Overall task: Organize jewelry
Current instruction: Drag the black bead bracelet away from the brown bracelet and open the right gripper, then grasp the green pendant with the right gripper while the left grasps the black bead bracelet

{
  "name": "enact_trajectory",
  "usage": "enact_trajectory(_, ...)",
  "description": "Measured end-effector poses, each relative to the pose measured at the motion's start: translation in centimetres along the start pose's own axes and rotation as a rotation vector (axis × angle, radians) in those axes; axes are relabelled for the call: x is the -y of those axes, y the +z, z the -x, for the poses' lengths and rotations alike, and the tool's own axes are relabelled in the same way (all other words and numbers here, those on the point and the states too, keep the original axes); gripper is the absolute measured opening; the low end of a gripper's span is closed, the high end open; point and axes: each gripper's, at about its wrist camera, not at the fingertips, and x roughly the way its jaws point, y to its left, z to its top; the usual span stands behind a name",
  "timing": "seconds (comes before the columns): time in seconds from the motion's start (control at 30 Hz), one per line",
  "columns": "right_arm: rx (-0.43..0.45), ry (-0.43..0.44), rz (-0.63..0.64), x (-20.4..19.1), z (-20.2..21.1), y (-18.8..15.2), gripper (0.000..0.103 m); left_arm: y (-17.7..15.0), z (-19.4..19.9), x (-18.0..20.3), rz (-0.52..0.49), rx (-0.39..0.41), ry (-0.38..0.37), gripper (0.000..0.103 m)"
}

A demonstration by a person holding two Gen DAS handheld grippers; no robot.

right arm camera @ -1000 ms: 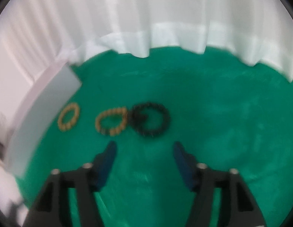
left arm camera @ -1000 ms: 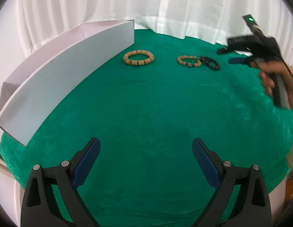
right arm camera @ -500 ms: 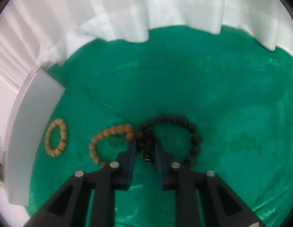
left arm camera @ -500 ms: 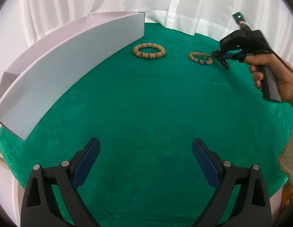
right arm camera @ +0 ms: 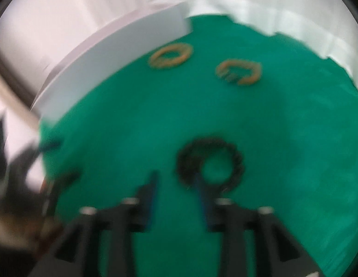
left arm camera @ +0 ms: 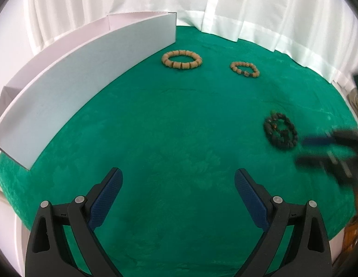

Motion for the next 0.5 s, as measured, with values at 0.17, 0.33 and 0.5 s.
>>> enact_trajectory(0.17, 0.099, -0.078, -0.026, -0.1, 3.1, -3.5, 0.062, 0.1, -0.7, -0.6, 0.029, -0.028, -0.006, 0.098)
enact_trajectory(0.33, 0.146, -0.109, -0.078, 1.0, 3.7, -2.4, 0.061, 0.2, -0.8, 0.3, 0.012, -0.034, -0.016, 0.098)
enact_trajectory(0.5, 0.108, -0.152, 0.011, -0.4, -0.4, 0.4, 0.046, 0.0, -0.1, 1.0, -0.020, -0.018, -0.015, 0.098)
